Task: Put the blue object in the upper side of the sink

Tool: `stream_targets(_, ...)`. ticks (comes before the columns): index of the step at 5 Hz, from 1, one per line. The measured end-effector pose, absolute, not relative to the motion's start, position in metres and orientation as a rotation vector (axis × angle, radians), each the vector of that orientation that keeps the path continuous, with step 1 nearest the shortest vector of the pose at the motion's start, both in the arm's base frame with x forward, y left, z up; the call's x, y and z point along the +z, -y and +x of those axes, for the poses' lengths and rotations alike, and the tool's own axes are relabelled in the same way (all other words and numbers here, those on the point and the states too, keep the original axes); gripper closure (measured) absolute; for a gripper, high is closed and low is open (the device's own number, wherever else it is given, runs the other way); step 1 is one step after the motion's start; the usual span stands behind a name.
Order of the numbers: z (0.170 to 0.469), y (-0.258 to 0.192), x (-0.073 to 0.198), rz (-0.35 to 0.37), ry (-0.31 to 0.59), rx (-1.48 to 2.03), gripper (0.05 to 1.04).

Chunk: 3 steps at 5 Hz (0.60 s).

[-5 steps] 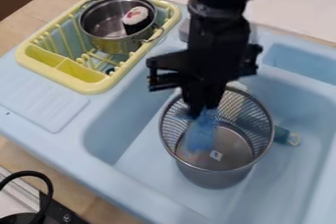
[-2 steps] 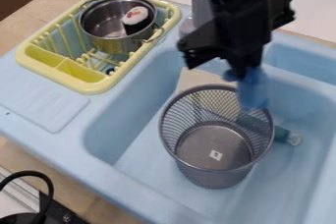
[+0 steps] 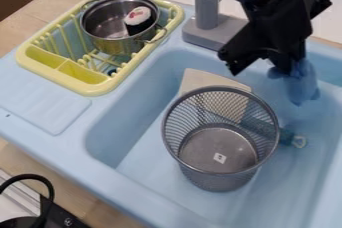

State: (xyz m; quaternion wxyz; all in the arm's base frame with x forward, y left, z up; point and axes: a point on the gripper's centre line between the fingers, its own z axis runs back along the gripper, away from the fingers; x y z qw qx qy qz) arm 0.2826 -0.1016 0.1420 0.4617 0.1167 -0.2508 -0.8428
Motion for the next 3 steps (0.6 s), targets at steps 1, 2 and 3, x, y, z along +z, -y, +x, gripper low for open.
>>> stream_targets(1, 0.299, 0.102, 0.136, 0.234, 0.721, -1.963, 1.026)
stream_targets(2, 0.315, 0.103, 0.133, 0.23, 0.735, -1.896, 1.026)
stream_targets(3, 0.322, 0.102, 0.137, 0.26, 0.766, -1.843, 1.026)
